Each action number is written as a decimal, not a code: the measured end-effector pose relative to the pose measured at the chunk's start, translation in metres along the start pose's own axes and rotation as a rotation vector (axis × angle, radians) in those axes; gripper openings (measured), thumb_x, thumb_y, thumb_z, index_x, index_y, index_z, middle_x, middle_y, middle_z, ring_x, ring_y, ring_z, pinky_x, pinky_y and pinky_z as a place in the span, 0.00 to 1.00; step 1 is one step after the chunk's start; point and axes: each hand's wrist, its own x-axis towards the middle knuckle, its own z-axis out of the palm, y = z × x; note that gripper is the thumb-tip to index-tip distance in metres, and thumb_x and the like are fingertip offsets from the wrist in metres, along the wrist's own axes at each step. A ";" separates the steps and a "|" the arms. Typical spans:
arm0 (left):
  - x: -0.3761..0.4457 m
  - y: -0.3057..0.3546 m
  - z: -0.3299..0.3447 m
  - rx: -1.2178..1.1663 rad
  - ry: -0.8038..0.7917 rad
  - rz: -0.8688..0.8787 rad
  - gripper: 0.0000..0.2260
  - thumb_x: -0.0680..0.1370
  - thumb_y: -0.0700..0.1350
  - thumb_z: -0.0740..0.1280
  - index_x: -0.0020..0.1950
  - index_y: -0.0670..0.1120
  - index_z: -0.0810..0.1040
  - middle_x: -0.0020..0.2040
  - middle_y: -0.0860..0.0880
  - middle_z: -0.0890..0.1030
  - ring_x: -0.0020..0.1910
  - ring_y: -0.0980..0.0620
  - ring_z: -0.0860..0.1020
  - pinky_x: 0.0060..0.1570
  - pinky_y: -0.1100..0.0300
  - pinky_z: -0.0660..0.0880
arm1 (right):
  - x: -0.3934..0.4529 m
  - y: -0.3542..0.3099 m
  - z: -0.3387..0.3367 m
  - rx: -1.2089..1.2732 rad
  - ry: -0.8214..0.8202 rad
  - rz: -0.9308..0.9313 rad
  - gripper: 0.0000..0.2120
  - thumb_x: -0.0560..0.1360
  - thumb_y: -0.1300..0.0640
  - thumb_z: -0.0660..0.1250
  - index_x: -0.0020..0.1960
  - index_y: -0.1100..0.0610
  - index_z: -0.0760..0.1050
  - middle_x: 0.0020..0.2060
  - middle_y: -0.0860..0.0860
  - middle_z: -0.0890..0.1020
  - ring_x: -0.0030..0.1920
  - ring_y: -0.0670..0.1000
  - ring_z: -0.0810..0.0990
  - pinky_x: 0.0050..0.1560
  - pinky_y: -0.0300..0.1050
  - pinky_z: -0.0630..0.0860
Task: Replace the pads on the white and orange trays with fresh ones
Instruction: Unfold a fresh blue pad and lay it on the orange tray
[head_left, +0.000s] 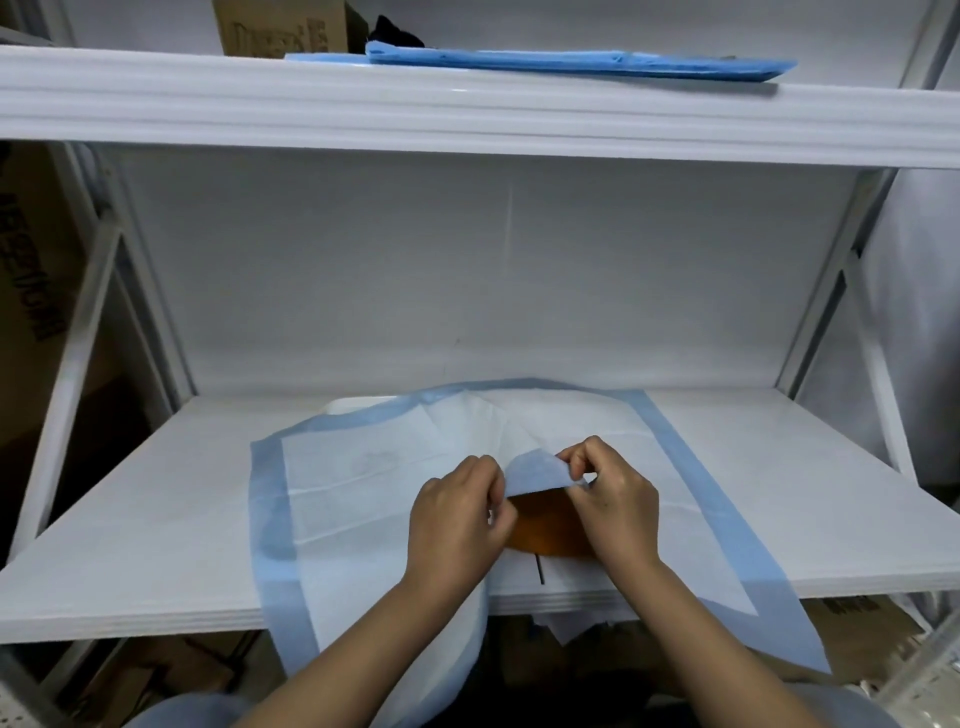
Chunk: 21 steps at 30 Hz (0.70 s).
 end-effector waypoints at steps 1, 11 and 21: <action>0.001 0.001 -0.002 -0.004 0.011 -0.001 0.13 0.70 0.41 0.68 0.36 0.52 0.64 0.31 0.56 0.68 0.27 0.55 0.65 0.29 0.68 0.59 | 0.000 -0.001 0.000 -0.002 0.001 0.011 0.20 0.69 0.65 0.67 0.35 0.46 0.60 0.38 0.43 0.81 0.34 0.47 0.77 0.30 0.40 0.69; -0.008 -0.001 0.007 -0.112 -0.048 0.135 0.07 0.70 0.44 0.63 0.36 0.51 0.65 0.30 0.57 0.67 0.28 0.54 0.69 0.32 0.68 0.61 | -0.002 -0.010 0.001 -0.019 -0.137 0.095 0.14 0.72 0.60 0.67 0.55 0.47 0.78 0.47 0.44 0.84 0.46 0.48 0.81 0.38 0.42 0.72; 0.078 -0.032 0.014 -0.155 -0.364 -0.108 0.18 0.79 0.39 0.59 0.68 0.51 0.68 0.68 0.52 0.70 0.64 0.54 0.71 0.62 0.59 0.68 | 0.008 -0.006 -0.009 0.302 -0.114 0.194 0.23 0.75 0.68 0.60 0.56 0.43 0.79 0.38 0.45 0.82 0.35 0.45 0.77 0.40 0.44 0.76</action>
